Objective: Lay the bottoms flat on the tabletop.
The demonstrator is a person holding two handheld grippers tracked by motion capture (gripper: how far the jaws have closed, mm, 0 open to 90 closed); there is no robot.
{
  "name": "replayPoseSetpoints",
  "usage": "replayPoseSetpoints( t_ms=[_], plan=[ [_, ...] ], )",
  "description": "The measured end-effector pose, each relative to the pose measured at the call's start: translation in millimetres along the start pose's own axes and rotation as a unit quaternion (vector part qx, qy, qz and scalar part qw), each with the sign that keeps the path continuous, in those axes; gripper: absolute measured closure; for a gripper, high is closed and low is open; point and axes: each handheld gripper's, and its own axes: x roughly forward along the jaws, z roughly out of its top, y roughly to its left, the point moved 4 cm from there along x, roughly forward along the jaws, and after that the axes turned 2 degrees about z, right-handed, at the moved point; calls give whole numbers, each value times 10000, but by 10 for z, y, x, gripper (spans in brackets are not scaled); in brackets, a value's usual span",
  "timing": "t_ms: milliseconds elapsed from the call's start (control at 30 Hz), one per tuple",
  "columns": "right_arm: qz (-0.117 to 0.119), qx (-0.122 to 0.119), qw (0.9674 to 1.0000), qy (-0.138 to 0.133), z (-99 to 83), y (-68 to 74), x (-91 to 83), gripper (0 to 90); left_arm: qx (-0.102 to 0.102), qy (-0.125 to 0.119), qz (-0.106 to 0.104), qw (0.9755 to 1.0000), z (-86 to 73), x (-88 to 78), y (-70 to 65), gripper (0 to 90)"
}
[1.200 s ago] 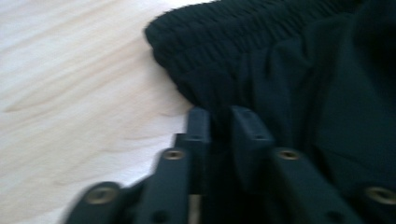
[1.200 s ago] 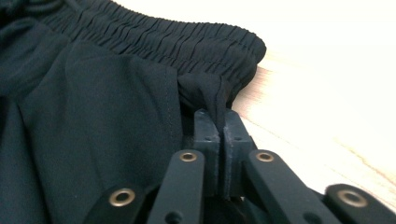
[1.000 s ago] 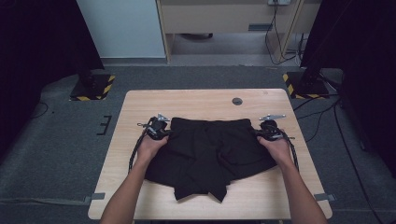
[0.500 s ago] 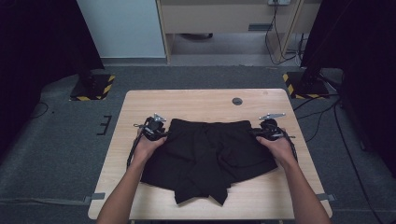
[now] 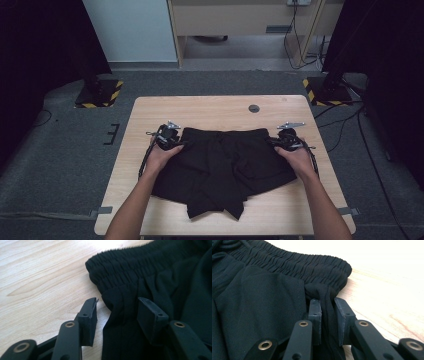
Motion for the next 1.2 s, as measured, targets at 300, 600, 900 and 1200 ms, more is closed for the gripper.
replayPoseSetpoints(
  t_ms=[300, 600, 900, 1200],
  plan=[
    [37, -65, 10000, 59, -27, 56, -22, 882, -79, -102, -54, 9999, -62, -50, -50, 586],
    [-112, -179, 9996, -177, -32, 203, -202, 891, -67, -185, 212, 9996, -109, -145, -209, 891],
    [-41, -433, 9967, -681, 272, 366, -685, 891, 126, -752, 393, 9963, 171, -686, -298, 896],
    [-123, -640, 9936, -926, 562, 436, -1031, 892, 274, -1176, 531, 9913, 430, -1125, -336, 897]
  ],
)
